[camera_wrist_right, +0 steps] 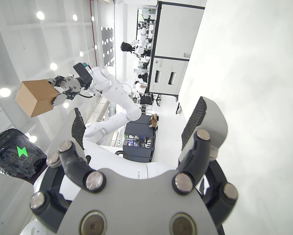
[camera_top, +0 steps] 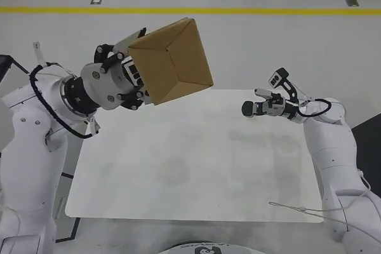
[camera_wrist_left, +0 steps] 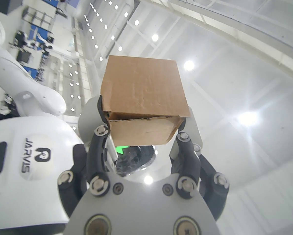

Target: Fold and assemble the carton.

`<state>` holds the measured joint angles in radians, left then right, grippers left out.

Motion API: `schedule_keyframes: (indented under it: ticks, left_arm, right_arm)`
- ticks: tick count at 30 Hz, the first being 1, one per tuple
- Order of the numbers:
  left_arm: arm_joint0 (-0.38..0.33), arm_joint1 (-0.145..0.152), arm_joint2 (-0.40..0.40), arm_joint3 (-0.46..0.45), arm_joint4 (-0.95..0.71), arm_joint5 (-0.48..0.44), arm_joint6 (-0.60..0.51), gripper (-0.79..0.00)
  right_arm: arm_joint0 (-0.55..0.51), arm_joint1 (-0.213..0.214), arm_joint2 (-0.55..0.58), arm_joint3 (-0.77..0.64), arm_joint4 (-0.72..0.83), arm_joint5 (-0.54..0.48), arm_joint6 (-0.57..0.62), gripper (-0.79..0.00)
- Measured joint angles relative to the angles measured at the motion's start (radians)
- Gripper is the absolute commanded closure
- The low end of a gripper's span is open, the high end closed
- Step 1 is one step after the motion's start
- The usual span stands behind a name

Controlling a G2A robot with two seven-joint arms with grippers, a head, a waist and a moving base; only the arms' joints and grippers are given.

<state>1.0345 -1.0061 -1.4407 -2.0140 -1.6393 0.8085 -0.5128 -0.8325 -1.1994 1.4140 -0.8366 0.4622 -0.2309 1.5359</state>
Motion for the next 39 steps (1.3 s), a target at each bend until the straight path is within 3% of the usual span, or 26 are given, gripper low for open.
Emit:
schedule_keyframes:
  ticks: [8, 14, 19, 26, 35, 39]
  left_arm:
    - [-0.013, 0.015, 0.021, 0.019, 0.399, -0.115, -0.249, 0.0]
    - [-0.012, 0.023, 0.035, 0.053, 0.518, -0.153, -0.347, 0.0]
    - [0.005, 0.015, 0.042, 0.097, 0.34, -0.08, -0.29, 0.0]
    - [0.03, 0.001, 0.055, 0.131, -0.019, 0.042, -0.121, 0.0]
    - [0.053, -0.011, 0.07, 0.133, -0.438, 0.021, 0.098, 0.0]
    - [0.053, -0.013, 0.067, 0.12, -0.509, 0.011, 0.154, 0.0]
  right_arm:
    - [0.0, 0.0, 0.0, 0.0, 0.0, 0.0, 0.0, -0.785]
    - [0.0, 0.0, 0.0, 0.0, 0.0, 0.0, 0.0, -0.785]
    - [0.0, 0.0, 0.0, 0.0, 0.0, 0.0, 0.0, -0.785]
    - [0.0, 0.0, 0.0, 0.0, 0.0, 0.0, 0.0, -0.785]
    - [0.0, 0.0, 0.0, 0.0, 0.0, 0.0, 0.0, -0.785]
    - [0.0, 0.0, 0.0, 0.0, 0.0, 0.0, 0.0, -0.785]
